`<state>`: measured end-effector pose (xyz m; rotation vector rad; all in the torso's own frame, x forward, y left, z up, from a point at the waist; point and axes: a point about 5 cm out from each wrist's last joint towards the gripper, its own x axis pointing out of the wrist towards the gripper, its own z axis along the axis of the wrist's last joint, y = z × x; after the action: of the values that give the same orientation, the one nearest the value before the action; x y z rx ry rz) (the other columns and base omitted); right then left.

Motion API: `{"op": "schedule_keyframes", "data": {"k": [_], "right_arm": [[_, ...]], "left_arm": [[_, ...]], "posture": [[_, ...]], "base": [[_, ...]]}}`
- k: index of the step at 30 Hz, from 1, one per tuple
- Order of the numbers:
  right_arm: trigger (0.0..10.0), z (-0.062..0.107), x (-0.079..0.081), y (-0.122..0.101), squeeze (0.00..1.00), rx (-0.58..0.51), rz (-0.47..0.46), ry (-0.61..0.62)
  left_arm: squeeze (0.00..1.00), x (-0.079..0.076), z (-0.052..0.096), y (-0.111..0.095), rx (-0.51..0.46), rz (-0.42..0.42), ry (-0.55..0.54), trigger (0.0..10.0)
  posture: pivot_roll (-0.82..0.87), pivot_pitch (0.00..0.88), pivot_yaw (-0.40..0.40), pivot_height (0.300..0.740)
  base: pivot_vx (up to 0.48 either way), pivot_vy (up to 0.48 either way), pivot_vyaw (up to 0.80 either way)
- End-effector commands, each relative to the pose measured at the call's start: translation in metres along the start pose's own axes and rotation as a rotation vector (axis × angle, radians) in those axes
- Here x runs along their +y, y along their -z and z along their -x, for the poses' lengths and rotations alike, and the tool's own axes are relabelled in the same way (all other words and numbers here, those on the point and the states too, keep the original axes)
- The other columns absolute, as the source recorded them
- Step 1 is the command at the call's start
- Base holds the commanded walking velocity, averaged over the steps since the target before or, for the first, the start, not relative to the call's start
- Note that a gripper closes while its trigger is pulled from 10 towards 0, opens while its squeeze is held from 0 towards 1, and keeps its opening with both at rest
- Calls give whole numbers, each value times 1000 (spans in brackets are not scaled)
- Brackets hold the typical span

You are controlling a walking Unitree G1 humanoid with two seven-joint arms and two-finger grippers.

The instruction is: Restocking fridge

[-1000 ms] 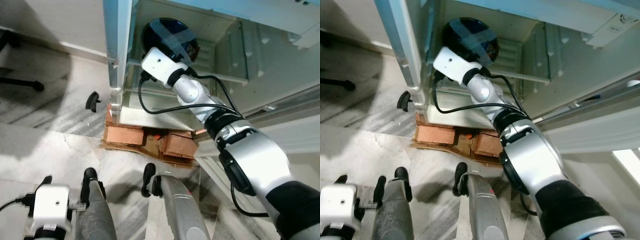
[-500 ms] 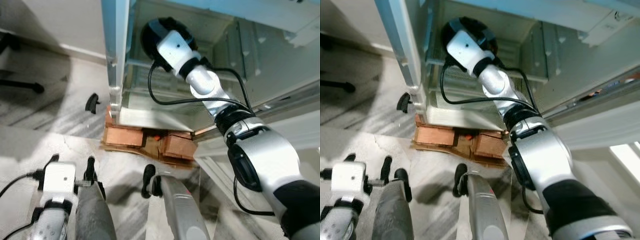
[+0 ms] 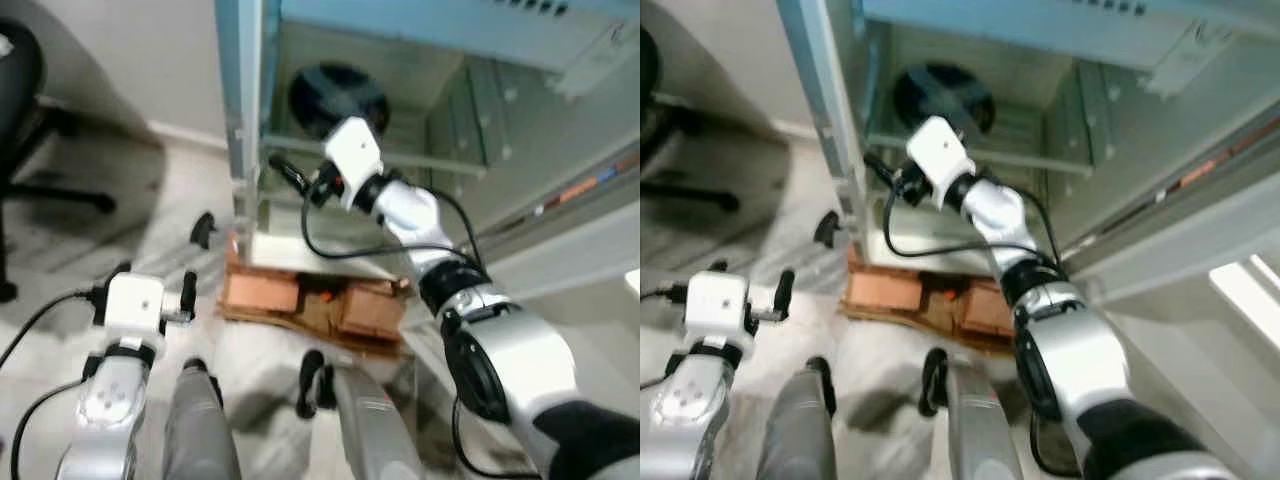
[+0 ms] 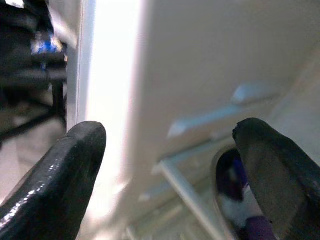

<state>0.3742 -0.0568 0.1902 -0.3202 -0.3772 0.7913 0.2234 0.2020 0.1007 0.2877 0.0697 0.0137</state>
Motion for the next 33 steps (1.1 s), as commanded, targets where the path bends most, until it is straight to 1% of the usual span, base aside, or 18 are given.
{"op": "schedule_keyframes", "data": {"k": [1,2,5,8,9,10,11,12,13,14,16,17,18,19,21,23,25,33], "right_arm": [[10000,16,-11,8,0,0,-21,54],[10000,16,-11,8,0,0,-21,54],[10000,42,-16,22,0,21,-56,155],[10000,54,-16,33,0,55,-100,221],[10000,75,-13,49,0,108,-169,314],[10000,75,-13,49,0,108,-169,314],[10000,96,-8,61,0,143,-245,400],[10000,105,-7,65,0,158,-265,447],[10000,124,-3,72,0,194,-266,524],[10000,124,-3,72,0,194,-266,524],[10000,145,3,76,0,222,-300,644],[10000,145,3,76,0,222,-300,644],[10000,164,11,79,0,261,-295,723],[10000,170,15,80,0,274,-308,752],[10000,175,19,80,0,295,-307,770],[10000,179,30,79,0,346,-269,755],[10000,177,39,79,0,359,-306,734],[10000,174,46,76,0,379,-386,686]], "left_arm": [[0,-5,-1,11,29,-5,30,10000],[0,-5,-1,11,29,-5,30,10000],[0,-6,-10,10,9,1,41,10000],[0,-7,-13,11,0,7,44,10000],[0,-11,-13,13,6,8,45,10000],[0,-11,-13,13,6,8,45,10000],[0,-13,-13,16,9,9,46,10000],[0,-13,-12,18,9,8,44,10000],[0,-13,-9,22,22,16,43,10000],[0,-13,-9,22,22,16,43,10000],[0,-10,-5,30,43,33,30,10000],[0,-10,-5,30,43,33,30,10000],[0,-9,-4,34,52,38,22,10000],[0,-8,-4,35,52,37,19,10000],[0,-8,-4,36,51,35,13,10000],[0,-11,-8,35,42,34,8,10000],[0,-13,-13,34,34,34,11,10000],[0,-14,-22,30,9,35,21,10000]], "posture": [[214,117,-130,740],[214,117,-130,740],[193,79,-114,740],[175,52,-100,740],[167,37,-91,740],[167,37,-91,740],[159,24,-85,740],[157,20,-83,740],[150,7,-76,740],[150,7,-76,740],[135,0,-66,740],[135,0,-66,740],[128,0,-59,740],[124,0,-58,740],[121,0,-56,740],[112,0,-46,740],[109,0,-47,740],[90,0,-41,740]], "base": [[0,0,0],[0,0,0],[0,0,0],[0,0,0],[0,0,0],[0,0,0],[0,0,0],[0,0,0],[0,0,0],[0,0,0],[0,0,0],[0,0,0],[0,0,0],[0,0,0],[0,0,0],[0,0,0],[0,0,0],[0,0,0]]}}
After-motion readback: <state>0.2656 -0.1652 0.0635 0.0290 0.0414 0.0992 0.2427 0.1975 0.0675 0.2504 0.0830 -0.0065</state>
